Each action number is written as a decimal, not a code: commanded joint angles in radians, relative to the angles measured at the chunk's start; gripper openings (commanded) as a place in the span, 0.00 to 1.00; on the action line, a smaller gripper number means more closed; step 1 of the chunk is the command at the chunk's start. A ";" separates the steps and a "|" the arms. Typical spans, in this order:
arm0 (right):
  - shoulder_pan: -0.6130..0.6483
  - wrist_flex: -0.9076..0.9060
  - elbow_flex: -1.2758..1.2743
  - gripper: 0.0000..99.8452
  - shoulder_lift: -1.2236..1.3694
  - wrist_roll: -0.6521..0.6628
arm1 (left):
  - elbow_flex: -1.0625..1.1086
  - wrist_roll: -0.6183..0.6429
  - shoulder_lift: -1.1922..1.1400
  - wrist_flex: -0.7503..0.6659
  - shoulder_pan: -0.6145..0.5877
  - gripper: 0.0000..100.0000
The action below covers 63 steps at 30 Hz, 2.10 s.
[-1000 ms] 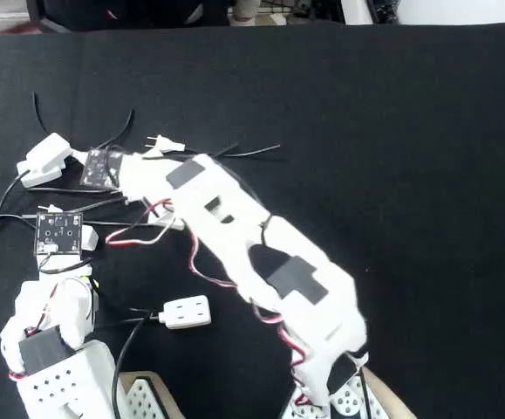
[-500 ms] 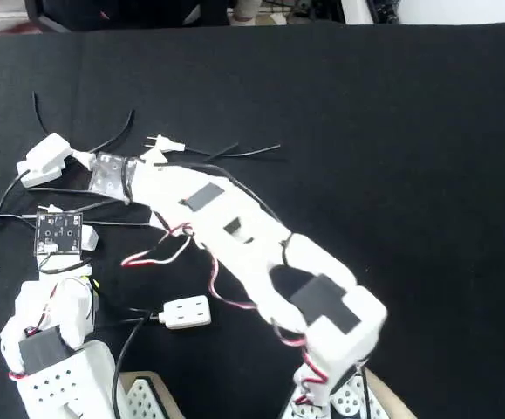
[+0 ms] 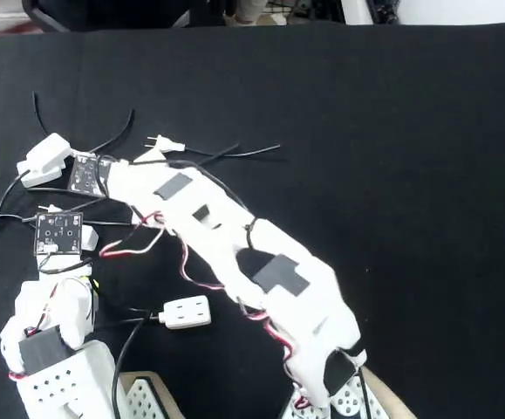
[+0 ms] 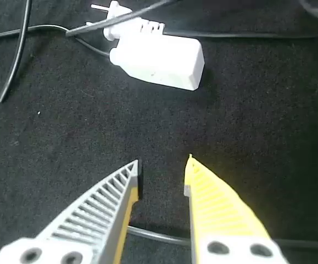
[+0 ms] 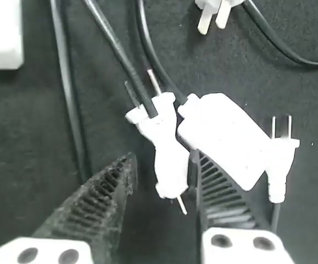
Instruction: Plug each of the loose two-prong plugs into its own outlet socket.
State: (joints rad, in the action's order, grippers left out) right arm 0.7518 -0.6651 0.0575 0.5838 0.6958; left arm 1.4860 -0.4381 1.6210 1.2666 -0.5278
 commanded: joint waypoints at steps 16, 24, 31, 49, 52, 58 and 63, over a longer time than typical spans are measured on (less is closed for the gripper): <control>-0.023 -0.272 0.343 0.01 0.170 0.092 | -0.005 0.003 0.008 -0.014 -0.010 0.14; -0.052 -0.322 0.343 0.01 0.166 0.092 | -0.005 0.003 0.008 -0.014 -0.010 0.14; -0.066 -0.376 0.291 0.01 0.099 0.109 | -0.005 0.002 0.008 -0.014 -0.010 0.14; -0.253 -0.084 -0.334 0.01 -0.544 0.089 | 0.005 0.000 0.008 -0.021 -0.002 0.14; -0.305 -0.157 -0.325 0.01 -0.553 0.046 | 0.005 0.000 0.008 -0.023 -0.002 0.14; -0.381 -0.428 -0.266 0.01 -0.549 -0.075 | 0.005 0.000 0.008 -0.025 -0.002 0.14; -0.473 -0.698 -0.205 0.01 -0.507 -0.080 | 0.019 0.000 0.008 -0.051 -0.001 0.14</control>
State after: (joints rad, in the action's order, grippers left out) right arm 0.3145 -1.2344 -0.2094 0.0821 0.6237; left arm 1.5121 -0.4381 1.6256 1.2405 -0.5278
